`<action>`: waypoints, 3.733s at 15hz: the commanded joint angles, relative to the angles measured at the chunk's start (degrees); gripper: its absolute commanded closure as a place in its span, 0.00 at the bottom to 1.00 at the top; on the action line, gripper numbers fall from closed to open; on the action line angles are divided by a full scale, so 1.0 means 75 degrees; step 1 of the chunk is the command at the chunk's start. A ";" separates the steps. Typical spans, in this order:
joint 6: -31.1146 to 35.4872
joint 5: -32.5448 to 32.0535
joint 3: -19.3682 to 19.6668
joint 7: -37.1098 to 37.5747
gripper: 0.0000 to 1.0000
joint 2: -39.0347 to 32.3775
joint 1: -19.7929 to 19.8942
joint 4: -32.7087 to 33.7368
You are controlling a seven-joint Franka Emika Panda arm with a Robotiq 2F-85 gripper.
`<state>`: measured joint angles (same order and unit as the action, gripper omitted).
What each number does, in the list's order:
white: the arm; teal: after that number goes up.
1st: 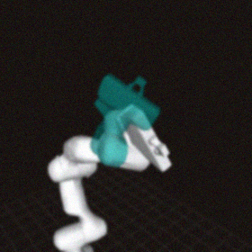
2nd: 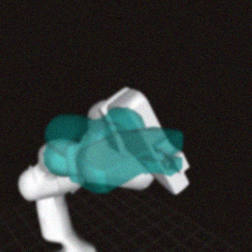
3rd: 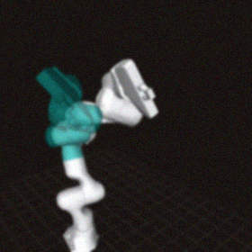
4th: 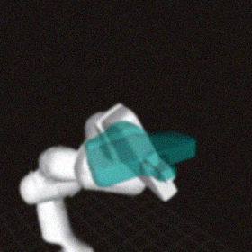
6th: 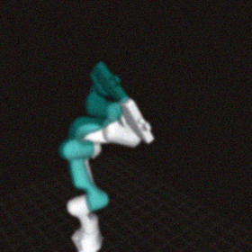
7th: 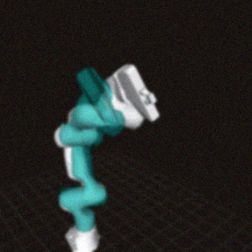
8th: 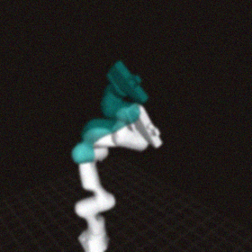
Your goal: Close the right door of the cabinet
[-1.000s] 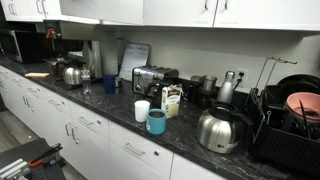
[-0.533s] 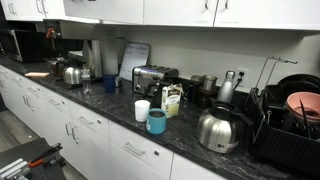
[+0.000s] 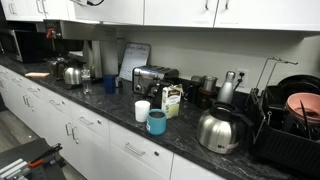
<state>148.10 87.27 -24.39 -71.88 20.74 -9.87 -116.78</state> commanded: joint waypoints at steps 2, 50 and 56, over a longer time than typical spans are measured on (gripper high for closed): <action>0.1361 -0.0053 -0.0107 -0.0422 0.96 -0.1059 -0.0348 0.0902; 0.6173 -0.5390 0.1068 0.0396 0.00 -0.3994 -0.2345 0.2655; 0.6290 -0.5690 0.0702 0.0533 0.00 -0.4055 -0.2192 0.2694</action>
<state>195.27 44.59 -19.12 -67.89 -9.67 -26.31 -96.57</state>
